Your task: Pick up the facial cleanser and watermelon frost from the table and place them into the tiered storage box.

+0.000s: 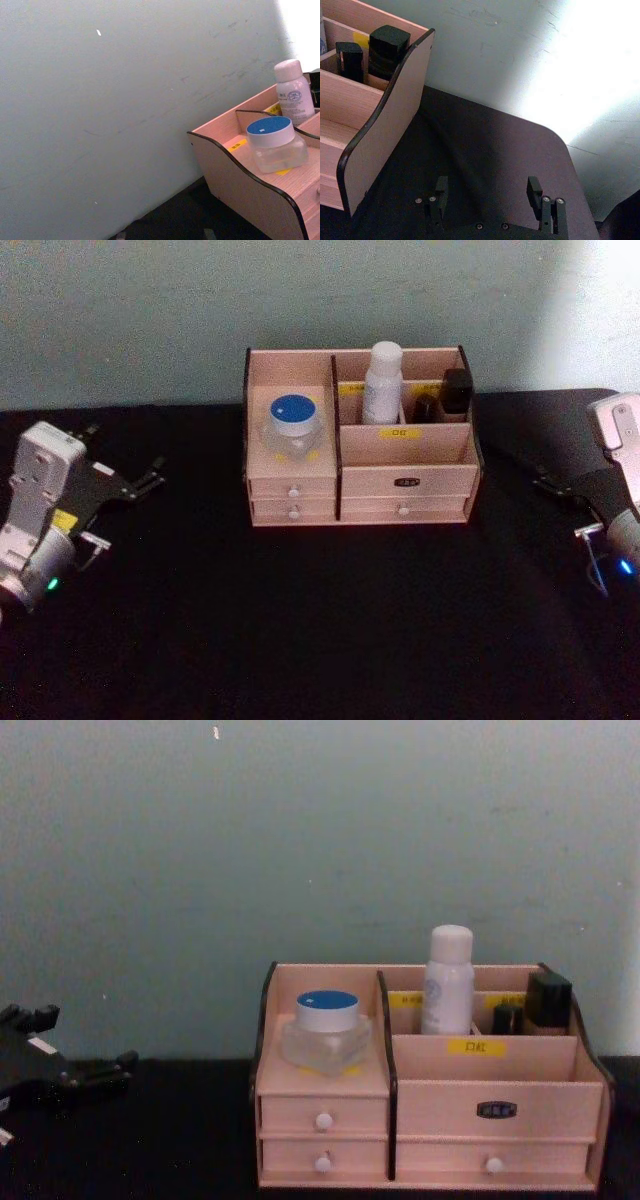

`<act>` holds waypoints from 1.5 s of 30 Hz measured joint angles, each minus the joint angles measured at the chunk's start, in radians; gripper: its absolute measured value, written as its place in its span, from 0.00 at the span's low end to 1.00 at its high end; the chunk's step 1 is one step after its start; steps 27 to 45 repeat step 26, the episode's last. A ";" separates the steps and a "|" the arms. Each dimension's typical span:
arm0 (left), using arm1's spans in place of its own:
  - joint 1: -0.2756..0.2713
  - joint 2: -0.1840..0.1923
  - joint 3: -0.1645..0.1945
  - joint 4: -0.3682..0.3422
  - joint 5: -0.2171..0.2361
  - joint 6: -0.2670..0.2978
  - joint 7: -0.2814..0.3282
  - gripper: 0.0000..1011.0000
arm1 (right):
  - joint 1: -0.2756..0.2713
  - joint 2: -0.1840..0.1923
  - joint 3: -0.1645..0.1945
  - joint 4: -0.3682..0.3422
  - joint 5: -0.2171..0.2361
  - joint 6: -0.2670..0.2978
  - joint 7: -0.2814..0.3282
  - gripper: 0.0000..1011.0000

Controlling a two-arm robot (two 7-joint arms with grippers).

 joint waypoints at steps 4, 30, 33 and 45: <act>0.000 0.000 0.000 0.000 0.000 0.000 0.000 0.99 | 0.000 0.000 0.000 0.000 0.000 0.000 0.000 0.99; 0.000 0.000 0.000 0.000 0.000 0.000 0.000 0.99 | 0.000 0.000 0.000 0.000 0.000 0.000 0.000 0.99; 0.000 0.000 0.000 0.000 0.000 0.000 0.000 0.99 | 0.000 0.000 0.000 0.000 0.000 0.000 0.000 0.99; 0.000 0.000 0.000 0.000 0.000 0.000 0.000 0.99 | 0.000 0.000 0.000 0.000 0.000 0.000 0.000 0.99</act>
